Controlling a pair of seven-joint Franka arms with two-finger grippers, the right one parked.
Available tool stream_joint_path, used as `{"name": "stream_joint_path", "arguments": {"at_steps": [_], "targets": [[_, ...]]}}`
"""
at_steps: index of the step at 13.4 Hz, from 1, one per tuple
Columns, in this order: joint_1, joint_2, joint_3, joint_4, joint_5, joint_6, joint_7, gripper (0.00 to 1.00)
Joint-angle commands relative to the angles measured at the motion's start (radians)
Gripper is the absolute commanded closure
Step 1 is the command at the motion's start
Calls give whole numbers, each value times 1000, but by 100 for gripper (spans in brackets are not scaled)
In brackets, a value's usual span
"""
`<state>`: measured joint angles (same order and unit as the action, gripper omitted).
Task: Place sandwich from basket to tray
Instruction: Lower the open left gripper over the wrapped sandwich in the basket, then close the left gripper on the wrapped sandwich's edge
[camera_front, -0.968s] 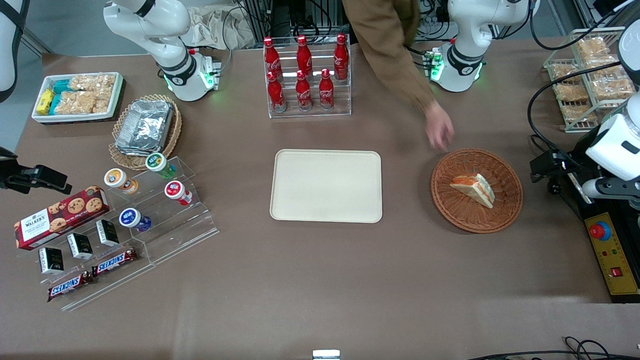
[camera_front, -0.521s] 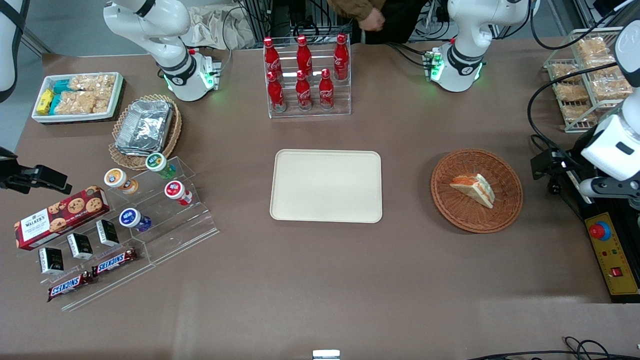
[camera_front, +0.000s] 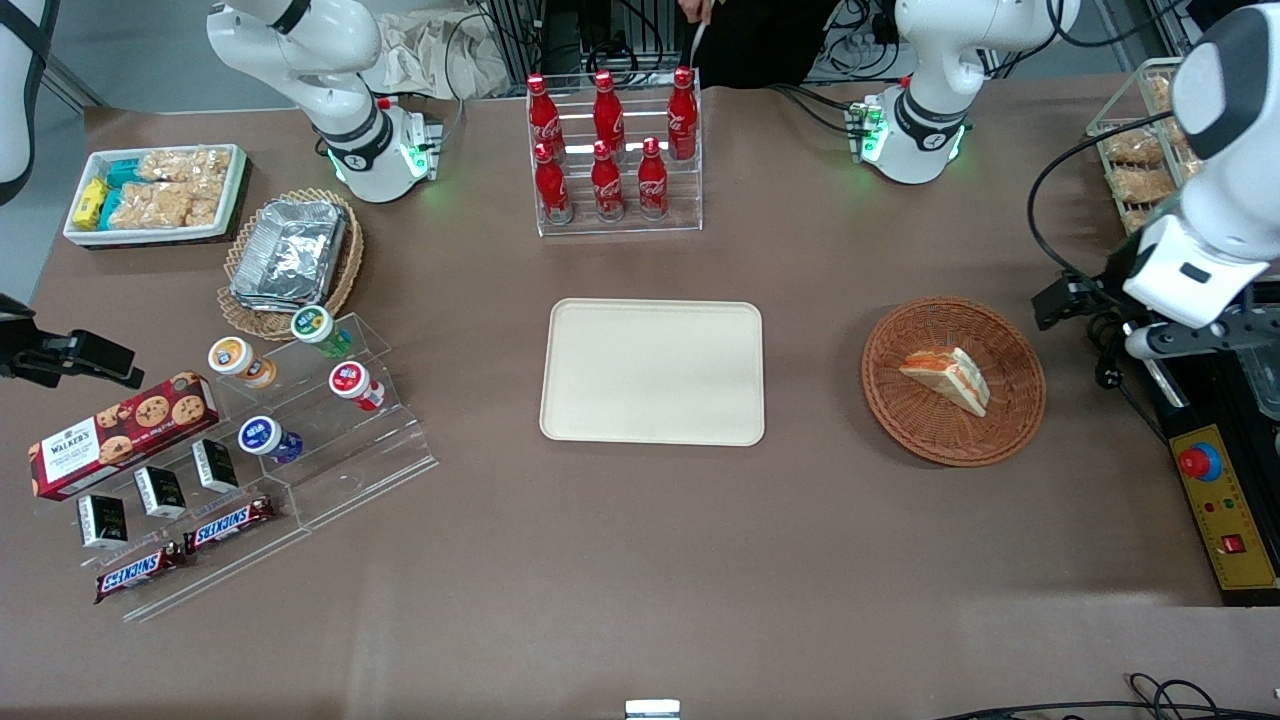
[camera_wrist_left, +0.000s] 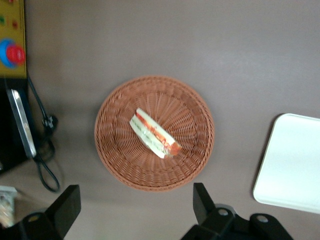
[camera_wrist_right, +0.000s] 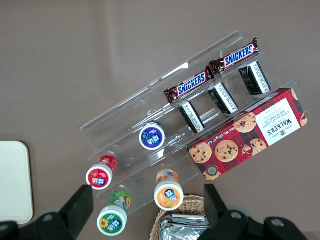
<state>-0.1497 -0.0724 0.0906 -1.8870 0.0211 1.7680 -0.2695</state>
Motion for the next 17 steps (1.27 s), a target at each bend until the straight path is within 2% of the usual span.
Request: {"name": "stream_joint_path", "arguments": {"at_steps": [1,3,6,11,13,15,17], "targets": [[-11,-26,-2,-118,16,59,-249,1],[-13,8,-3,-177,3,115,-383,1],[-14,54,-3,-309,-9,324,-549,1],[-34,227,-37,-339,8,514,-715,1],[-39,244,-37,-354,11,531,-731,1],[-34,232,-34,-394,61,531,-744,1],[-31,232,-31,-417,79,538,-757,1]]}}
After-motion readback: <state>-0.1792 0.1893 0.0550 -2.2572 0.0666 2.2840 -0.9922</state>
